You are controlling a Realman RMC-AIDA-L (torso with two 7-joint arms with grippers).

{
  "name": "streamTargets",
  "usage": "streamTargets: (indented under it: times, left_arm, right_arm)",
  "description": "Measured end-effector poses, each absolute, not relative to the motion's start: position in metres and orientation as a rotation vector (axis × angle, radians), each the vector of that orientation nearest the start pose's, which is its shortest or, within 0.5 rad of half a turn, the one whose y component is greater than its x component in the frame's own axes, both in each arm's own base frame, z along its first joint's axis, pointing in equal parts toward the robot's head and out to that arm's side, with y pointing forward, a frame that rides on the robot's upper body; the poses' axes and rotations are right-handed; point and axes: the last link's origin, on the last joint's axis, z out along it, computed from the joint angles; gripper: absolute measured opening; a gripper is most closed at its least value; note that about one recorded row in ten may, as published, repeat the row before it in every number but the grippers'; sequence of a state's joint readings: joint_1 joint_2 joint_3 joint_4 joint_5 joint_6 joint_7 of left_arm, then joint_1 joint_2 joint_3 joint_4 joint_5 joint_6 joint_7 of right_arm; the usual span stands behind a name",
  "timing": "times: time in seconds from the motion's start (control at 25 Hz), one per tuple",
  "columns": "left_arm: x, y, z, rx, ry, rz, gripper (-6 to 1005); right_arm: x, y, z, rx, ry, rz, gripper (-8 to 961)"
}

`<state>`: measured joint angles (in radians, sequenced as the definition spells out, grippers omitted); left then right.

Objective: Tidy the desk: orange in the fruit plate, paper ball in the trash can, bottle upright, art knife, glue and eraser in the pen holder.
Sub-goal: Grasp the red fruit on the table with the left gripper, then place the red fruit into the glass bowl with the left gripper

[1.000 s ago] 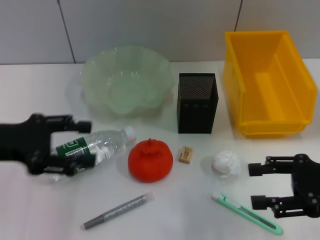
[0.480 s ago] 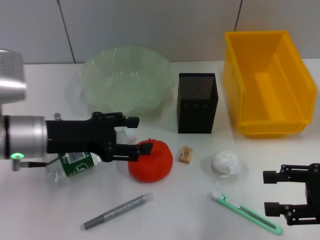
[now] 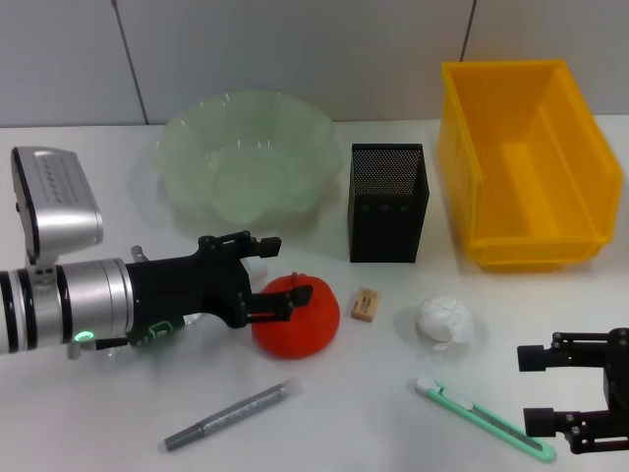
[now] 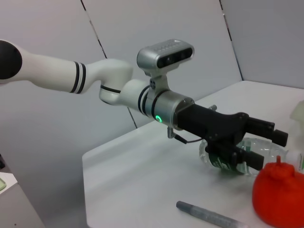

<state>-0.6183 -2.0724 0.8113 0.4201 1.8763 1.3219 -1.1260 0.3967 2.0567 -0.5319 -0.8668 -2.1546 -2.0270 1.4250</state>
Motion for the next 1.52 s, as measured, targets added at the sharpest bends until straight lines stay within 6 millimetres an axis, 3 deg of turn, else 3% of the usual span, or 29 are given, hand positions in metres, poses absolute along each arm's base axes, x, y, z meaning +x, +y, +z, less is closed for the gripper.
streamTargets:
  times: [0.4, 0.72, 1.0, 1.16, 1.36, 1.52]
  left_arm:
    - [-0.263, 0.348, -0.071, -2.703, -0.464, -0.516, 814]
    - [-0.264, 0.347, -0.076, -2.704, -0.481, -0.505, 814]
    - [-0.267, 0.342, -0.074, -2.697, -0.498, -0.542, 685]
    - [-0.267, 0.341, -0.073, -2.690, -0.505, -0.557, 500]
    - [-0.261, 0.341, -0.056, -2.669, -0.491, -0.679, 294]
    - [-0.245, 0.352, -0.017, -2.605, -0.469, -0.820, 184]
  right_arm:
    - [0.276, 0.258, 0.052, -2.943, 0.613, 0.775, 737]
    - [0.273, 0.263, 0.049, -2.945, 0.598, 0.770, 738]
    - [0.270, 0.267, 0.047, -2.943, 0.591, 0.768, 737]
    - [0.270, 0.268, 0.046, -2.940, 0.589, 0.767, 737]
    - [0.273, 0.266, 0.045, -2.928, 0.597, 0.771, 738]
    - [0.276, 0.262, 0.046, -2.913, 0.614, 0.777, 737]
